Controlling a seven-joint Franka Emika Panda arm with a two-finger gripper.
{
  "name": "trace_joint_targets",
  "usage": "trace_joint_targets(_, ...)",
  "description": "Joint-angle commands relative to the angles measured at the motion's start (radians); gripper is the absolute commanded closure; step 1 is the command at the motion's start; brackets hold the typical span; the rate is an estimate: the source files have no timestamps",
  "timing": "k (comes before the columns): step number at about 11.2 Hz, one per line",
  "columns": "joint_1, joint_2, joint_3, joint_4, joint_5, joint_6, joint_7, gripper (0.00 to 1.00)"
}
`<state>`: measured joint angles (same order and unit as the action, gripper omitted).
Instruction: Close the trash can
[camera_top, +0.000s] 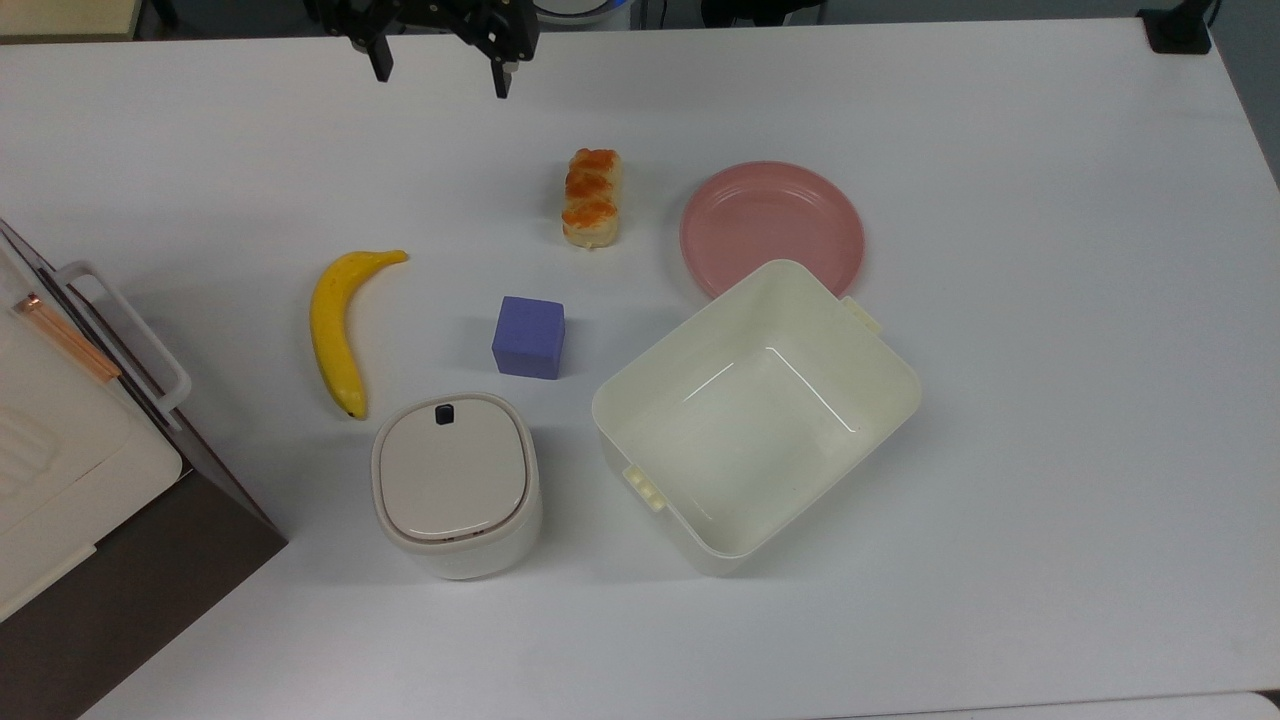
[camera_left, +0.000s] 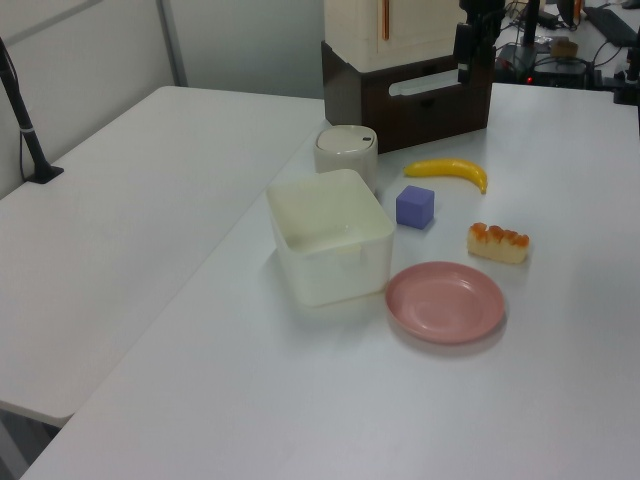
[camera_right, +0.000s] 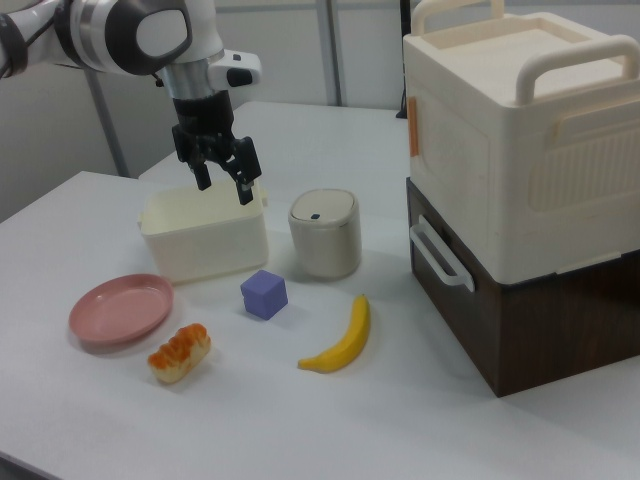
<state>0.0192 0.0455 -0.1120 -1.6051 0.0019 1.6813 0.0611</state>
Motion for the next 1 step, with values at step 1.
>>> trace_joint_targets(1, 0.013, -0.033, -0.006, -0.052, 0.049, 0.081, 0.006, 0.00)
